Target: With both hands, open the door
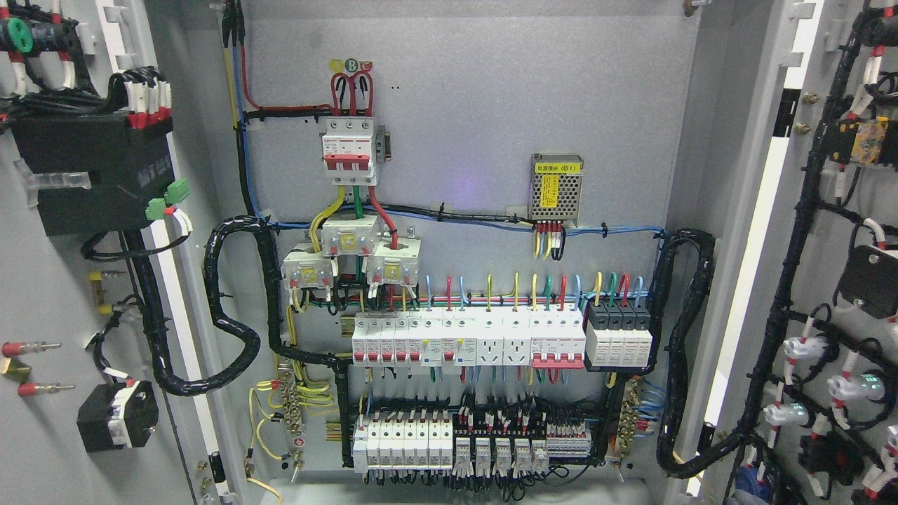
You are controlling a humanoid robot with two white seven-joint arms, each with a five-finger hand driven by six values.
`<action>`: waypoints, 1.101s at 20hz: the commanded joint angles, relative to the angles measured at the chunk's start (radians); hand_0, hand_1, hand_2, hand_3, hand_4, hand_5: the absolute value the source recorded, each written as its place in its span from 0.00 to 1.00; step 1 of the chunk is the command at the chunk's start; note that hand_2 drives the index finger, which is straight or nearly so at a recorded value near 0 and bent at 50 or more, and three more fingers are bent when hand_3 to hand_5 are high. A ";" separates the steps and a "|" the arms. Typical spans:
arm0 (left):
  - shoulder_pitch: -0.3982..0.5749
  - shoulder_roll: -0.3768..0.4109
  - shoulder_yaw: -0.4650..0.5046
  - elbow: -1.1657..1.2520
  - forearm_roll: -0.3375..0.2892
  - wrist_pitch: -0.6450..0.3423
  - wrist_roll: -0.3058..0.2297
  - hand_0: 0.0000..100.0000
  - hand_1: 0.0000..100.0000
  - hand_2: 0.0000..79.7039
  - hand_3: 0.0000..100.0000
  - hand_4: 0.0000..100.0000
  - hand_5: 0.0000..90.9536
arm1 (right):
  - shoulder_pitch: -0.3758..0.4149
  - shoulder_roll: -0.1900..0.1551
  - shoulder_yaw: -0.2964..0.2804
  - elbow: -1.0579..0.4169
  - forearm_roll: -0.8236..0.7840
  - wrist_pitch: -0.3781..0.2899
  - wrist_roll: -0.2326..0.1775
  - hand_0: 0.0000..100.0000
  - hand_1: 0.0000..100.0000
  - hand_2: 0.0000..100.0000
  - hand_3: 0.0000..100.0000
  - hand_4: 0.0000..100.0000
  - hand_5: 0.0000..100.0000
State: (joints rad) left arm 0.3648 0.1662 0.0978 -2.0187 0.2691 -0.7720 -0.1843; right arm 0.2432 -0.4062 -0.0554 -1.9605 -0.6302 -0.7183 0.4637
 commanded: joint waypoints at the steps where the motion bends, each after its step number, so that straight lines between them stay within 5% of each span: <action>1: 0.032 0.033 0.102 -0.008 0.065 -0.471 0.000 0.12 0.39 0.00 0.00 0.00 0.00 | 0.007 -0.006 -0.087 0.003 -0.049 0.007 0.000 0.12 0.39 0.00 0.00 0.00 0.00; 22: 0.053 0.142 0.270 0.058 0.229 -0.471 0.000 0.12 0.39 0.00 0.00 0.00 0.00 | 0.133 -0.003 -0.254 0.064 -0.189 0.008 0.001 0.12 0.39 0.00 0.00 0.00 0.00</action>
State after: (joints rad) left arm 0.4149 0.2568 0.2820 -2.0085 0.4675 -0.7722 -0.1835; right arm 0.3621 -0.4078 -0.2288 -1.9357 -0.7999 -0.7103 0.4640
